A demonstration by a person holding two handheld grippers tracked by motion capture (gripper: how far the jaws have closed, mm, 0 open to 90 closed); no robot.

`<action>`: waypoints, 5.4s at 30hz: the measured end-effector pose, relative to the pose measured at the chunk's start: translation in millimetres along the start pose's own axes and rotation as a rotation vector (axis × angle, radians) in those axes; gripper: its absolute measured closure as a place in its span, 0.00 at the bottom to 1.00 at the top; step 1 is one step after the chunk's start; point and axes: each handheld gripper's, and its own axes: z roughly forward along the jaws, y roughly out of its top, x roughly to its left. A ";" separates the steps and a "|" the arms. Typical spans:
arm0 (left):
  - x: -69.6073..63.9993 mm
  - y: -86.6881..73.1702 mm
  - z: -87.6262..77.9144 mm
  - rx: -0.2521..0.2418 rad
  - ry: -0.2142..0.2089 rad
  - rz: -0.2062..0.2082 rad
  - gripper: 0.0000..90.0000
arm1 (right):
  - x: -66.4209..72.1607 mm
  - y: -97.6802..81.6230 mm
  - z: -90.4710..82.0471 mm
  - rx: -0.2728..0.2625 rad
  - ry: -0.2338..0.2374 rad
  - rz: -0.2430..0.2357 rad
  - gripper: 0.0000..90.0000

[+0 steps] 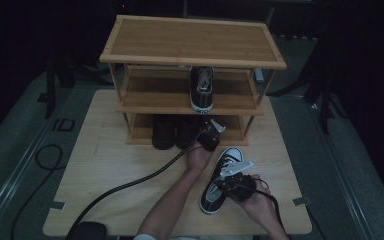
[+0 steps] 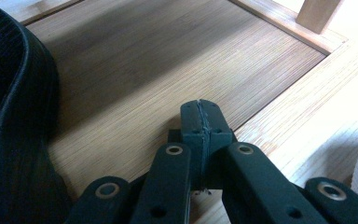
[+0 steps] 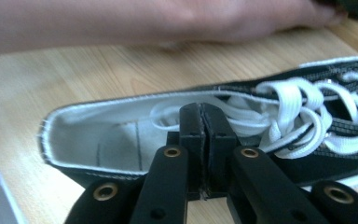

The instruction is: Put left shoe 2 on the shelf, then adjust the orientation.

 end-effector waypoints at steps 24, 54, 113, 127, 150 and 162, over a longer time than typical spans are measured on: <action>3.1 0.8 0.0 0.006 -0.026 -0.036 1.00 | -11.0 -21.6 -17.3 0.029 -0.075 0.079 1.00; 3.9 1.1 -0.2 0.012 -0.030 -0.042 1.00 | -37.0 -44.7 -46.0 0.004 -0.207 0.125 0.92; 4.0 0.6 0.0 0.005 -0.033 -0.034 1.00 | -62.6 -51.7 -32.7 0.046 -0.142 0.177 0.98; 4.0 0.4 -0.3 0.006 -0.032 -0.034 1.00 | -75.4 -52.5 -49.2 0.010 -0.158 0.207 0.98; 4.3 0.8 -0.3 0.008 -0.037 -0.047 1.00 | -94.6 -40.9 -76.8 -0.030 -0.142 0.143 0.98; 4.4 0.9 -0.3 0.010 -0.038 -0.048 1.00 | -93.3 -37.2 -88.9 -0.049 -0.118 0.086 0.98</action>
